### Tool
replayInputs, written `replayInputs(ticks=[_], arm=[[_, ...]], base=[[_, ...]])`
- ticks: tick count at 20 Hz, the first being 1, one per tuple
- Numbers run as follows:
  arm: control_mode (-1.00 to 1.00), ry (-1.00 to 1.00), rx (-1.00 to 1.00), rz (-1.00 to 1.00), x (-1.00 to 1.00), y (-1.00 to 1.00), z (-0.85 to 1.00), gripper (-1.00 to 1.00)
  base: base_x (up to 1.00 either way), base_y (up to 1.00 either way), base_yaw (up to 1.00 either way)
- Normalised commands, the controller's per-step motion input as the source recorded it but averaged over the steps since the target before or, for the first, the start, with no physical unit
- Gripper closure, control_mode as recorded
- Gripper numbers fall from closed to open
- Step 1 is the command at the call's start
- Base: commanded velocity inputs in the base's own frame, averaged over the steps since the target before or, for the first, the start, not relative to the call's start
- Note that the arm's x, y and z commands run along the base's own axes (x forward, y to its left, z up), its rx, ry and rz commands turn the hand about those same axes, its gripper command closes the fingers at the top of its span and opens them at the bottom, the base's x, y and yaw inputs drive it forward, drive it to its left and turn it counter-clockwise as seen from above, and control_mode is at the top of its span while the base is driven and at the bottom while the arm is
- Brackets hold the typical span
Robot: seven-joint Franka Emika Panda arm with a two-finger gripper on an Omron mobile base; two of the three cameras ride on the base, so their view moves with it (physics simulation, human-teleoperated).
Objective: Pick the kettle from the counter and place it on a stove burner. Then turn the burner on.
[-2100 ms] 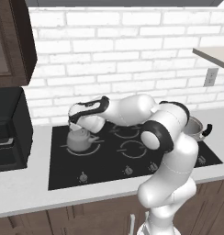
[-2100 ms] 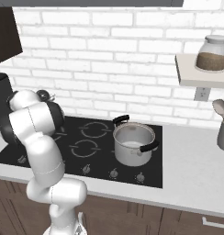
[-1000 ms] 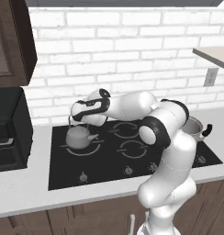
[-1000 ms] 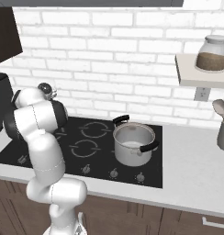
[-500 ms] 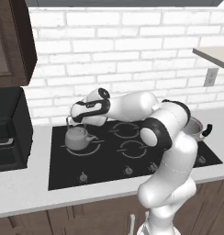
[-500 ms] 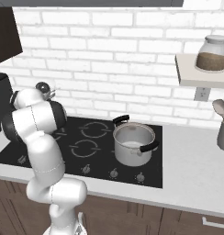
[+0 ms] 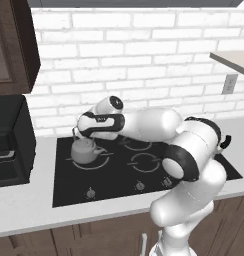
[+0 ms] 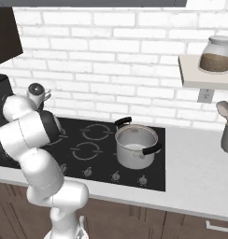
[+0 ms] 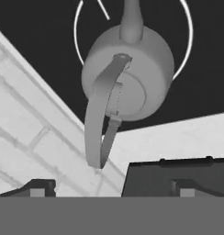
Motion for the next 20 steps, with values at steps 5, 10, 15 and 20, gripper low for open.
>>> replayInputs(ticks=[5, 10, 15, 20], arm=[[-1.0, -0.11, 0.0, -0.02, -0.44, 0.0, 1.0, -1.0], [-1.0, -0.04, 0.02, -0.14, -0.67, 0.0, 0.97, -1.0], [-1.0, 0.16, 0.11, -0.28, -1.0, 0.01, 0.63, -1.0], [-1.0, 0.38, 0.15, -0.34, -1.0, 0.28, 0.23, -1.0]], base=[[0.0, 0.0, 0.0], [0.0, 0.0, 0.0], [0.0, 0.0, 0.0], [0.0, 0.0, 0.0]])
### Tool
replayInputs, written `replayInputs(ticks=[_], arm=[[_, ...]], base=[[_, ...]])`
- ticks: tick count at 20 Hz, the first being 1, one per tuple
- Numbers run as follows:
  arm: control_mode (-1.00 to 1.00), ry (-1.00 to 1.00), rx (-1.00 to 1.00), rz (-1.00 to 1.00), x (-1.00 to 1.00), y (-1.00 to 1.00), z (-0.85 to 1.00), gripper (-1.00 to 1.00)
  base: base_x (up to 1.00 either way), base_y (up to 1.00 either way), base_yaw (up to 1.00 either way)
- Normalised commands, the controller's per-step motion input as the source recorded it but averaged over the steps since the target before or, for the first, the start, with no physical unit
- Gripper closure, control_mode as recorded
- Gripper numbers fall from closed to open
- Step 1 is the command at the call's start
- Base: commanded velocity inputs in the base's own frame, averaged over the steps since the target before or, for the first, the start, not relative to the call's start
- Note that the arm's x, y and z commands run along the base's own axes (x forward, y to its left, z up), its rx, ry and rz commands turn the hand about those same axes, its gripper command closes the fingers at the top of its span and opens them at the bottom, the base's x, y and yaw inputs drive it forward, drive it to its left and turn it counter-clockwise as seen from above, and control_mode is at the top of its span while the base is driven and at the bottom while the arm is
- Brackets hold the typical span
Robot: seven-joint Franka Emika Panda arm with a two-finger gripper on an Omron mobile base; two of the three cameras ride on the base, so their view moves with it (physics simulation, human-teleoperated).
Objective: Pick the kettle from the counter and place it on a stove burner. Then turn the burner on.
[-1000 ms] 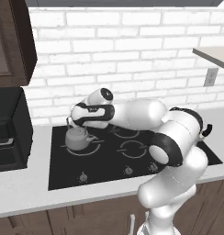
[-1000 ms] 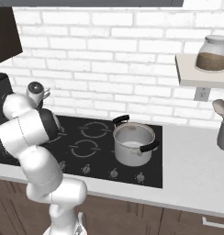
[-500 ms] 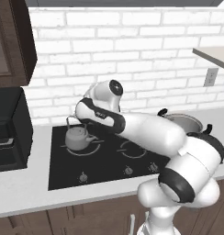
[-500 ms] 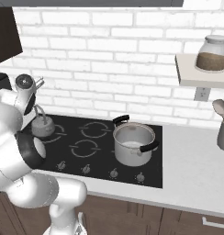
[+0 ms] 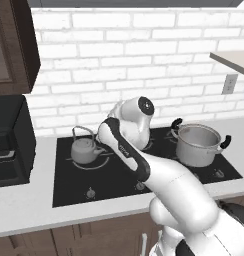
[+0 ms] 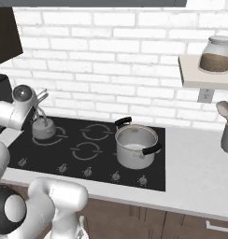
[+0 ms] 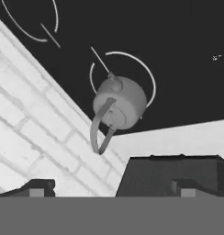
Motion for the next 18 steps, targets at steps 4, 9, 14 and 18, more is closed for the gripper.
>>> replayInputs(ticks=[4, 9, 14, 18], arm=[[-1.0, 0.56, 0.21, -0.43, -0.93, 0.64, 0.0, -1.0], [-1.0, 0.67, 0.18, -0.48, -0.39, 0.64, -0.27, -1.0], [-1.0, 0.79, 0.01, -0.58, 0.03, 0.92, -0.91, -1.0], [-1.0, 0.64, 0.04, -0.57, 0.02, 0.99, -0.69, -1.0]], base=[[0.0, 0.0, 0.0], [0.0, 0.0, 0.0], [0.0, 0.0, 0.0], [0.0, 0.0, 0.0]])
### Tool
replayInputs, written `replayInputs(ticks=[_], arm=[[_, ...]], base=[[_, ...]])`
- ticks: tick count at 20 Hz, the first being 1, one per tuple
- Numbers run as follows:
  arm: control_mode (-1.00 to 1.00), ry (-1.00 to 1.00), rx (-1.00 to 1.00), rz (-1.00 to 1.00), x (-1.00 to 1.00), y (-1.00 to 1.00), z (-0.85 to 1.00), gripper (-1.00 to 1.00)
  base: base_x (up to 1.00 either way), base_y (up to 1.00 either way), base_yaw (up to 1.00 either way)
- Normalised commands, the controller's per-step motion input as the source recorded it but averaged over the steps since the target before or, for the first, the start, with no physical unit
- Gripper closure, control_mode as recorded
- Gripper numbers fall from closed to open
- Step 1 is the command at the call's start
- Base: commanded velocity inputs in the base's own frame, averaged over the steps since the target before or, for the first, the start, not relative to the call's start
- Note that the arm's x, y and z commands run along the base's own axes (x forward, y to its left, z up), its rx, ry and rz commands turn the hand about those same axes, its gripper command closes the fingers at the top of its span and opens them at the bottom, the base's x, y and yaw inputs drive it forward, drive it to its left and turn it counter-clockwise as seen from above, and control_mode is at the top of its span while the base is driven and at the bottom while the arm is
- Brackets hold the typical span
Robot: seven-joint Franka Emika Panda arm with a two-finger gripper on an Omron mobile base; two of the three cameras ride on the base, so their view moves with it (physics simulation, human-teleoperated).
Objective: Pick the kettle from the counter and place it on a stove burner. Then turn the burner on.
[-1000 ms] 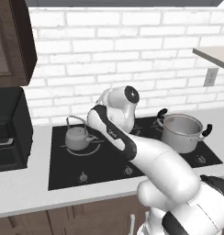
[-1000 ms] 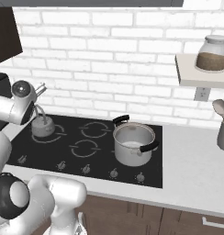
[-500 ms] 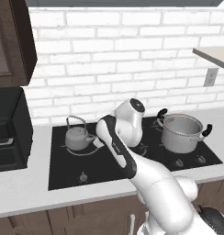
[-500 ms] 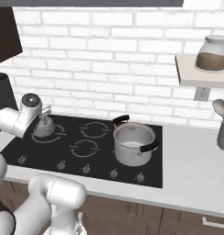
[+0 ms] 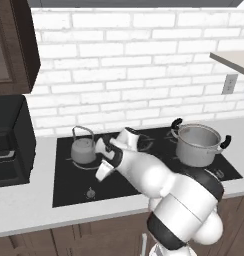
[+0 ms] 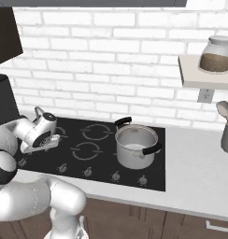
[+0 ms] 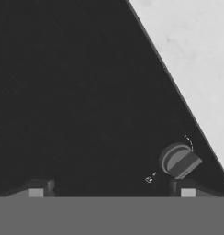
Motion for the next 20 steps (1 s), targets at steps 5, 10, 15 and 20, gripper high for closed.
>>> replayInputs(ticks=[5, 10, 15, 20], arm=[[-1.0, 0.11, 0.13, -0.13, -0.05, 0.39, -0.05, -1.0], [-1.0, 0.21, -0.2, -0.15, 0.01, 1.0, 0.03, -1.0], [-1.0, 0.17, -0.31, -0.3, -0.06, 0.91, 0.02, -1.0], [-1.0, 0.08, -0.06, -0.06, 0.02, 0.08, 0.01, -1.0]], base=[[0.0, 0.0, 0.0], [0.0, 0.0, 0.0], [0.0, 0.0, 0.0], [0.0, 0.0, 0.0]])
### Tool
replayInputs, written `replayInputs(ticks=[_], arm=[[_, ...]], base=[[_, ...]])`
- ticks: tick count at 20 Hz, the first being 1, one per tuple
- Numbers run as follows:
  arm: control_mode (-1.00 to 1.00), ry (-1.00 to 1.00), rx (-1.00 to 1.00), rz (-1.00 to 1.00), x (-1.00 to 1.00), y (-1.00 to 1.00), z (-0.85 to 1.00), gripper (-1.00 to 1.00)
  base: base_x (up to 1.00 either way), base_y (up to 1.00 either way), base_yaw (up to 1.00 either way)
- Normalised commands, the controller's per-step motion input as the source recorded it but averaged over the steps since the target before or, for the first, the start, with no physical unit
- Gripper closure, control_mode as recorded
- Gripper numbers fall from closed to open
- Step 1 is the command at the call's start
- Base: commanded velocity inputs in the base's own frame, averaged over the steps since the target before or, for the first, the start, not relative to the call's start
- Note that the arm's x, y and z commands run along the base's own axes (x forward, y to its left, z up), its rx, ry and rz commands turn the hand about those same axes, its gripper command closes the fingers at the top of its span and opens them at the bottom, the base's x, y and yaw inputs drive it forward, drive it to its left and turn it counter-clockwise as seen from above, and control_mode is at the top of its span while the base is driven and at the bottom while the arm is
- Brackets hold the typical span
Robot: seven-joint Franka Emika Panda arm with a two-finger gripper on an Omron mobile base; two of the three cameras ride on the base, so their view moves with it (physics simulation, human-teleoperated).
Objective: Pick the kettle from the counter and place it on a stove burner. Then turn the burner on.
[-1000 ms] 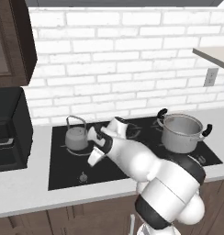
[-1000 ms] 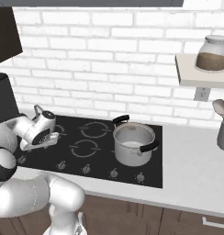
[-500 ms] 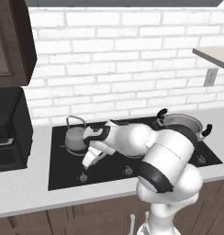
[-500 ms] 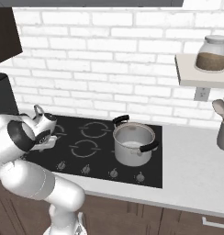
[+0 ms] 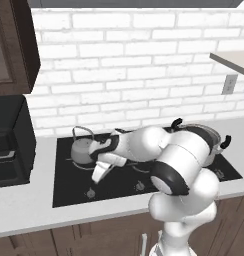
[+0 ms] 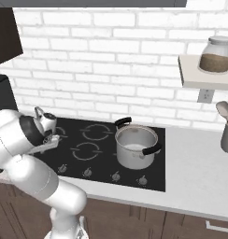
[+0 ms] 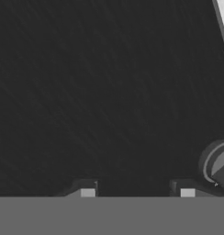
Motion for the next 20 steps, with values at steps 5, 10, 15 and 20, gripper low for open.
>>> replayInputs(ticks=[5, 10, 15, 20], arm=[[-1.0, -0.1, 0.0, -0.16, -0.36, 0.33, 0.81, -1.0], [-1.0, -0.01, -0.04, -0.32, -0.11, 0.62, 0.94, -1.0], [-1.0, 0.17, -0.08, -0.56, -0.57, 0.75, 0.12, -1.0], [-1.0, 0.27, -0.07, -0.69, -0.12, 0.87, 0.0, -1.0]], base=[[0.0, 0.0, 0.0], [0.0, 0.0, 0.0], [0.0, 0.0, 0.0], [0.0, 0.0, 0.0]])
